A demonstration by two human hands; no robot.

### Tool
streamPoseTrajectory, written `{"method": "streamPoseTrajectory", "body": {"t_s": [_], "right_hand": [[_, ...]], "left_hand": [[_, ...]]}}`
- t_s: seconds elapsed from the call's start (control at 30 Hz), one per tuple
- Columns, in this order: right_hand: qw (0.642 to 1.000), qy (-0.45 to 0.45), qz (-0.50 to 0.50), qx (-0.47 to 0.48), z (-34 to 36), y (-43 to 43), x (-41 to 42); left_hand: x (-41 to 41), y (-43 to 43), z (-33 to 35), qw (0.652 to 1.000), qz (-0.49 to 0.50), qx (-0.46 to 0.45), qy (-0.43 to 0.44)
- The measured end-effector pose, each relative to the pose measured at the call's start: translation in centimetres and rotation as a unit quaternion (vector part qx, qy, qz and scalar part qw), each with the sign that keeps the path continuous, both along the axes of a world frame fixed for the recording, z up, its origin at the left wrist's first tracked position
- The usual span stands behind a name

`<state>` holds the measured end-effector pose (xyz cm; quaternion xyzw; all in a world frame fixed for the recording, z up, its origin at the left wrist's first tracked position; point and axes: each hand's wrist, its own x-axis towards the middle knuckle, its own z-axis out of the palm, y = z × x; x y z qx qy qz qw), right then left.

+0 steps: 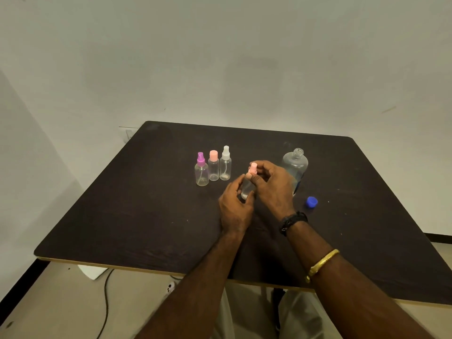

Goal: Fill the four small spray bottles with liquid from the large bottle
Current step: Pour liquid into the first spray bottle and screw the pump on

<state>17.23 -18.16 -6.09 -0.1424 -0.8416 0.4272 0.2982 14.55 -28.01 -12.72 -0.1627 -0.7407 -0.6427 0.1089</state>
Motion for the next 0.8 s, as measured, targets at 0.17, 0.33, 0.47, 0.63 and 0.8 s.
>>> {"method": "streamPoseTrajectory", "body": {"t_s": [0.17, 0.33, 0.47, 0.63, 0.8], "right_hand": [[1.0, 0.012, -0.019, 0.018, 0.4, 0.2, -2.4], [0.998, 0.02, -0.044, 0.042, 0.9, 0.0, -5.0], [0.998, -0.002, -0.051, 0.042, 0.6, -0.1, -6.3], [0.998, -0.012, -0.049, 0.036, -0.3, -0.5, -7.0], [0.998, -0.022, -0.057, 0.033, -0.7, -0.5, -7.1]], "left_hand": [[0.0, -0.2, 0.4, 0.996, 0.052, 0.049, -0.048], [-0.5, -0.3, 0.3, 0.991, 0.057, 0.082, -0.086], [-0.7, -0.1, 0.0, 0.99, 0.058, 0.083, -0.094], [-0.9, 0.0, -0.3, 0.988, 0.065, 0.085, -0.107], [-0.9, 0.0, -0.2, 0.988, 0.067, 0.09, -0.108]]}}
